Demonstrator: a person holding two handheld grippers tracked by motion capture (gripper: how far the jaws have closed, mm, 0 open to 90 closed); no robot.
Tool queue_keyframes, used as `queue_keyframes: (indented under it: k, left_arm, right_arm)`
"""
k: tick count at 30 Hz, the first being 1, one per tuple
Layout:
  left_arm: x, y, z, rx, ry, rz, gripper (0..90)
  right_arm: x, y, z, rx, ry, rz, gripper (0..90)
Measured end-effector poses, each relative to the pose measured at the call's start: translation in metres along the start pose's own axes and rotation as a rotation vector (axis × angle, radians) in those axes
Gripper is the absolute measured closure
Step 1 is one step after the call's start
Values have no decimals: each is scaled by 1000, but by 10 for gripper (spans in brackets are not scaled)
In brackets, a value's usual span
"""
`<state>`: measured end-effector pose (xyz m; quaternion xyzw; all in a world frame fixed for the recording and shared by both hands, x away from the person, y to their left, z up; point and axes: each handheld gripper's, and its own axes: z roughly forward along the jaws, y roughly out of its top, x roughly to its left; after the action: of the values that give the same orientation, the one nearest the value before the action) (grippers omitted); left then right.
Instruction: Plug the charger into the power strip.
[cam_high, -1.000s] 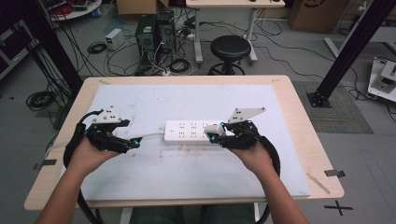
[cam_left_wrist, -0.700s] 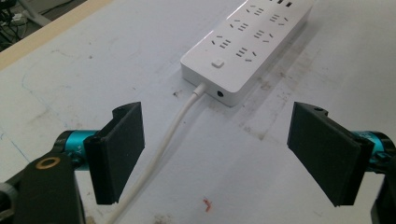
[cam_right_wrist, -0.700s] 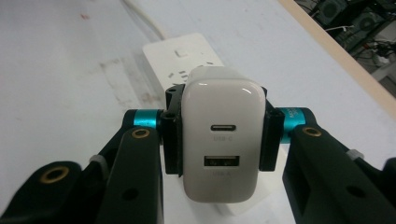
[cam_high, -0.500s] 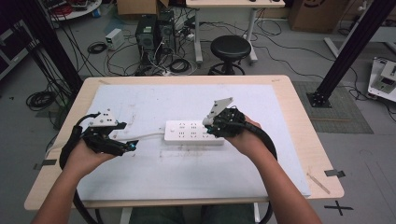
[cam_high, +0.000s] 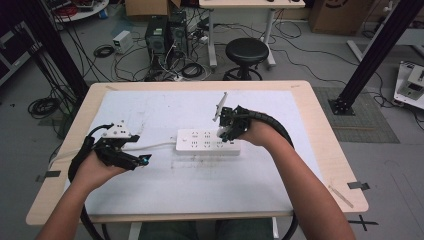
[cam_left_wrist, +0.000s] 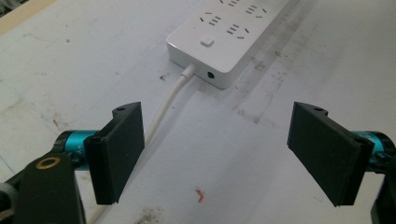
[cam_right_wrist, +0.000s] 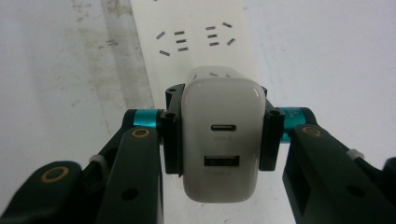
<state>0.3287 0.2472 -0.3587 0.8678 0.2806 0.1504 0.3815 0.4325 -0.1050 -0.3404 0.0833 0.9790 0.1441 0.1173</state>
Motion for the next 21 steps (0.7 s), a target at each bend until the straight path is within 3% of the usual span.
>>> queue_keyframes:
  k: [4,15,21]
  left_arm:
    - [2,-3,4,7,-4,-11,189]
    - [10,-10,9,23,-5,-38,189]
    - [12,-10,12,27,-13,-34,189]
  right_arm:
    - [-11,7,9,39,28,-68,630]
    - [-31,24,23,116,90,-165,630]
    - [-33,27,28,133,122,-177,630]
